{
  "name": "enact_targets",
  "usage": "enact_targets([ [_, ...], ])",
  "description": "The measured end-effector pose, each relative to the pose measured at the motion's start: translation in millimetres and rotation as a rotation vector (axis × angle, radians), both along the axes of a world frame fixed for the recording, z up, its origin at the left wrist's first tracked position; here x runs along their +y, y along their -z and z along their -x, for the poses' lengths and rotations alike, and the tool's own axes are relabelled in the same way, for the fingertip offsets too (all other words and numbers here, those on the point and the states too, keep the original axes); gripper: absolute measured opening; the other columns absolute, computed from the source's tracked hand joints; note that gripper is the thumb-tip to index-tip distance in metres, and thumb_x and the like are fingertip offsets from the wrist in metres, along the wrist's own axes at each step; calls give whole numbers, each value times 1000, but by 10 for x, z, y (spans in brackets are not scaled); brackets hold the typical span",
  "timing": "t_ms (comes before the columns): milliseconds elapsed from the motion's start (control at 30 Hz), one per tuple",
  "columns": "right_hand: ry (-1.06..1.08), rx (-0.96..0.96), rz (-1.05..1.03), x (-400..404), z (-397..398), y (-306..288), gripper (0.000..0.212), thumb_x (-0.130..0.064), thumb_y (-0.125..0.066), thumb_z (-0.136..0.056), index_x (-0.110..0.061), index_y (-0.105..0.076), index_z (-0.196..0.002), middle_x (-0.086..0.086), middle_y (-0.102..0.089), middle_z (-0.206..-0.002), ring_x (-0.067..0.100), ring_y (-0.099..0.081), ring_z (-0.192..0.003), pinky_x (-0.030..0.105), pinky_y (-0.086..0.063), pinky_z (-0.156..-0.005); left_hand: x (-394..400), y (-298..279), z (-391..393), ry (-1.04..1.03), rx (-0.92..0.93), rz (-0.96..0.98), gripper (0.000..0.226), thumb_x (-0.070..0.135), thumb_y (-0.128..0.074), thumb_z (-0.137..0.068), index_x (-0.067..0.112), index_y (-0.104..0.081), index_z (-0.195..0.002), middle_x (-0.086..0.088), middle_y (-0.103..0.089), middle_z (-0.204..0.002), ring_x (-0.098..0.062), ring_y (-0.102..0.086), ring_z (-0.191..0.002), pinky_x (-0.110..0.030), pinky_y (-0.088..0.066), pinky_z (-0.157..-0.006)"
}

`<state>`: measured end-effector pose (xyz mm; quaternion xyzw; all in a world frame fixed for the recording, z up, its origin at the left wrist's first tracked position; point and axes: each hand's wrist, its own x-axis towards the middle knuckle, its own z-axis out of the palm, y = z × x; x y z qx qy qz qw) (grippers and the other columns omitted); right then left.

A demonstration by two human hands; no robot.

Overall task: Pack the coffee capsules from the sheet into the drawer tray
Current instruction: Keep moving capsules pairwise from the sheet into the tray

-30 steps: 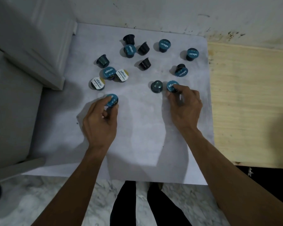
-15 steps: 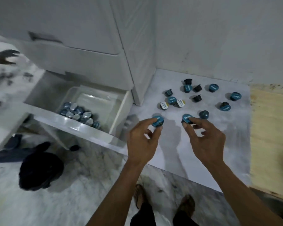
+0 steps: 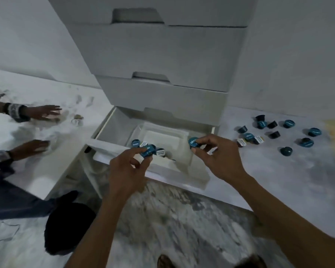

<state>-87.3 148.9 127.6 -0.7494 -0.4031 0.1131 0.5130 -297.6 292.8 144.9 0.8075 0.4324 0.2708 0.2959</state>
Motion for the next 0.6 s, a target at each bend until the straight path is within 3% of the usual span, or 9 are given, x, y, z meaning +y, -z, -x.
enact_targets([
  [133, 47, 16, 78, 313, 271, 72, 16, -23, -83, -75, -24, -74, -88, -23, -69, -84, 10, -63, -66, 16, -49, -63, 485, -56, 204, 68, 65, 25, 24, 28, -81, -78, 25, -74, -101, 13, -60, -66, 13, -59, -65, 2, -37, -58],
  [233, 83, 38, 142, 494, 276, 128, 16, -23, -84, -74, -28, -73, -86, -21, -70, -84, 10, -63, -65, 24, -54, -66, 776, -6, 73, 184, 95, -24, 25, 25, -82, -76, 23, -76, -100, 10, -68, -68, 1, -59, -53, 0, -38, -59],
  [300, 105, 35, 187, 613, 207, 188, 16, -24, -84, -74, -27, -73, -86, -18, -71, -85, 10, -62, -65, 27, -55, -67, 952, 93, -108, 259, 114, -3, 25, 25, -82, -76, 23, -76, -100, 2, -74, -76, -2, -59, -54, -10, -45, -61],
  [333, 110, 24, 210, 673, 159, 227, 16, -25, -83, -74, -27, -73, -86, -16, -72, -86, 9, -62, -65, 26, -55, -67, 1027, 149, -206, 286, 132, 14, 24, 27, -81, -76, 24, -75, -99, 2, -75, -77, -2, -59, -57, -12, -47, -61],
  [467, 110, -2, 307, 908, -38, 393, 15, -25, -81, -76, -26, -73, -88, -20, -67, -83, 3, -59, -65, 21, -50, -65, 1221, 384, -600, 390, 226, 42, 20, 27, -81, -77, 24, -75, -95, 15, -63, -69, 3, -51, -53, -2, -37, -56],
  [533, 108, -15, 369, 987, -118, 505, 15, -26, -80, -77, -25, -72, -90, -20, -65, -82, 1, -56, -64, 14, -42, -62, 1315, 515, -780, 450, 293, 86, 20, 30, -81, -76, 28, -73, -95, 14, -62, -69, 0, -53, -55, -9, -41, -58],
  [600, 68, -60, 468, 1056, -156, 614, 17, -29, -77, -81, -24, -72, -97, -13, -68, -90, 4, -56, -72, 13, -36, -63, 1408, 686, -931, 499, 332, 115, 20, 30, -81, -76, 29, -73, -94, 8, -72, -83, -5, -54, -60, -26, -51, -65],
])
